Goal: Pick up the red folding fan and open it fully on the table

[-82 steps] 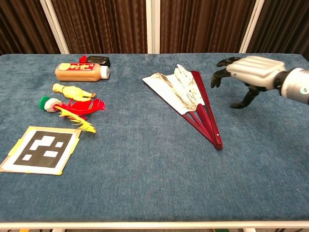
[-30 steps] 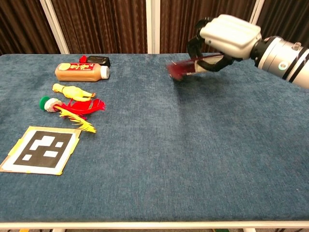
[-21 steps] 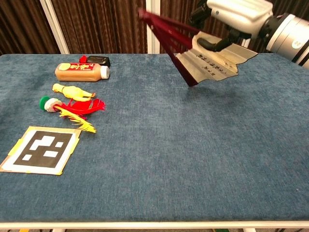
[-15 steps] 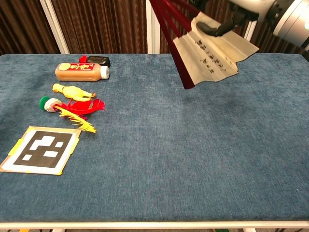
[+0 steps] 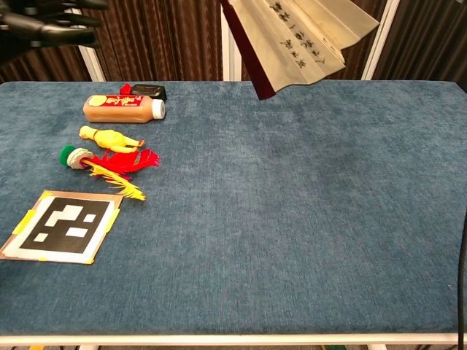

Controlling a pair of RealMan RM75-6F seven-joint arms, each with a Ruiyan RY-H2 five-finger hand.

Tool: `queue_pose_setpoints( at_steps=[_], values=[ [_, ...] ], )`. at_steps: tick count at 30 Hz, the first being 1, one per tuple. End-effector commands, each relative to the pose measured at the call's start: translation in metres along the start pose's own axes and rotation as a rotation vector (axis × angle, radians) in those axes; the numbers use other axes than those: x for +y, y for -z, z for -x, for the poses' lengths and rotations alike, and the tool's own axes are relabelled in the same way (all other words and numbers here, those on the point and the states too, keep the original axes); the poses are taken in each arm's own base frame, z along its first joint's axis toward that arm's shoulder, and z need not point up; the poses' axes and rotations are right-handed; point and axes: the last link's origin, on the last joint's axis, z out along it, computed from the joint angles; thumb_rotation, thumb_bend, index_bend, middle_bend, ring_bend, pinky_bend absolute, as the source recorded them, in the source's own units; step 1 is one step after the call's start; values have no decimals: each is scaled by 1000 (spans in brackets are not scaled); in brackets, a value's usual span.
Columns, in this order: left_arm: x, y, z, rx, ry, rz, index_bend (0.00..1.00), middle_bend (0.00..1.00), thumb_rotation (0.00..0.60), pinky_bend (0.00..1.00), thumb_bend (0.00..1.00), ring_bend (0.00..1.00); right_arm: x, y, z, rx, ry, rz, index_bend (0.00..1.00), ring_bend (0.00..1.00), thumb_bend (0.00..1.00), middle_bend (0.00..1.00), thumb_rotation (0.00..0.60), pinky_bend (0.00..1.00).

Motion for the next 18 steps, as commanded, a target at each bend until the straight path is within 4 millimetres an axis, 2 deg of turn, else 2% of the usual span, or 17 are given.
queue_pose_setpoints(
  at_steps=[1, 9, 18],
  values=[
    [5, -11, 17, -33, 35, 1, 330, 319, 600, 303, 36, 246, -10, -13, -4, 6, 1, -9, 1000, 431, 688, 823, 600, 172],
    [13, -29, 48, -106, 72, -22, 344, 329, 600, 305, 37, 246, -27, -33, -6, 0, -4, -13, 1000, 431, 693, 823, 600, 164],
    [19, -39, 70, -123, 27, -16, 404, 369, 600, 316, 39, 246, -36, -43, -4, -15, -13, -2, 1000, 431, 696, 823, 600, 159]
  ],
)
